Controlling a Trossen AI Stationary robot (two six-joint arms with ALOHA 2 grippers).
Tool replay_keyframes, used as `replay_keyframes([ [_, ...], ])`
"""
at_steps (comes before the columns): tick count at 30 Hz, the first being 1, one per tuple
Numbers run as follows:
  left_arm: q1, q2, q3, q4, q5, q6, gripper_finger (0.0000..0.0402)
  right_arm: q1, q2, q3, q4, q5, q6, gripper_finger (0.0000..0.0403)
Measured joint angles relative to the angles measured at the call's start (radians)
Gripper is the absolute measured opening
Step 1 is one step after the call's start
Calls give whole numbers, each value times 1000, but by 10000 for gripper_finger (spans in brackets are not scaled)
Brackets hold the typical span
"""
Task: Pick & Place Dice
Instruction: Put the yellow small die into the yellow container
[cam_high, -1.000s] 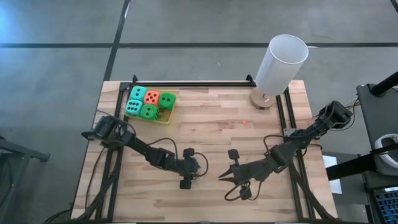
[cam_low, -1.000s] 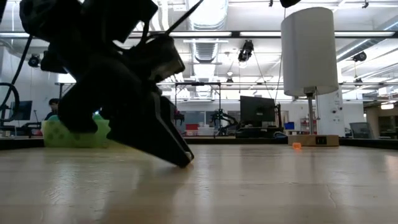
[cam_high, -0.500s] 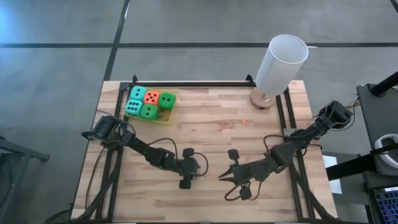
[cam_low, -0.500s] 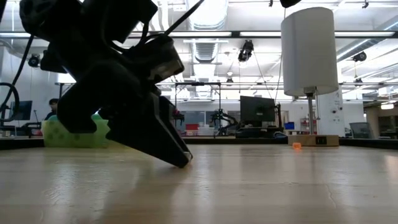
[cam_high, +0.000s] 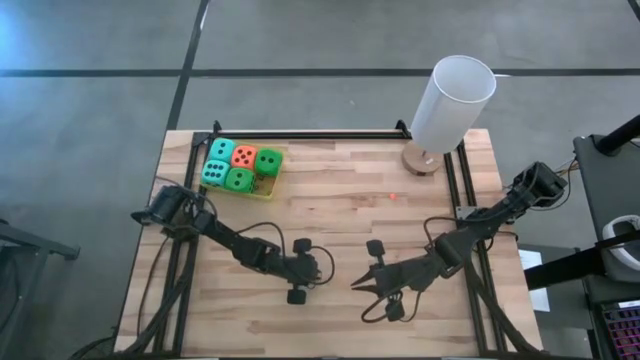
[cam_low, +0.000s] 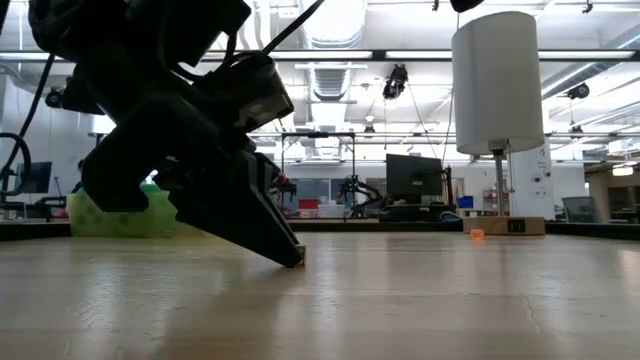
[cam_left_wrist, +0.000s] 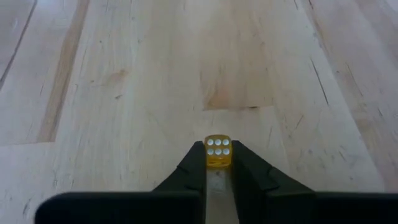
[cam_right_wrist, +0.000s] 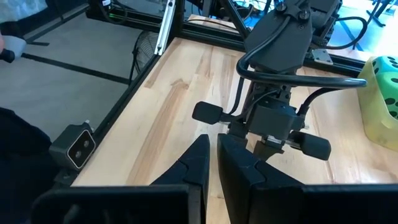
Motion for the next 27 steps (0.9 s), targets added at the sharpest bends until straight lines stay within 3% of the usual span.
replay_keyframes([
  [6,4,-42,-3,-50,-27,13,46,0,0,0,1,0,-2,28],
  [16,12,-308,-3,-311,-325,-11,50,-1,0,0,1,0,-3,28],
  [22,71,-482,-2,-520,-556,-170,51,-1,0,0,3,0,-3,28],
  [27,180,-549,-2,-693,-596,-356,51,-1,0,0,6,1,-3,28],
])
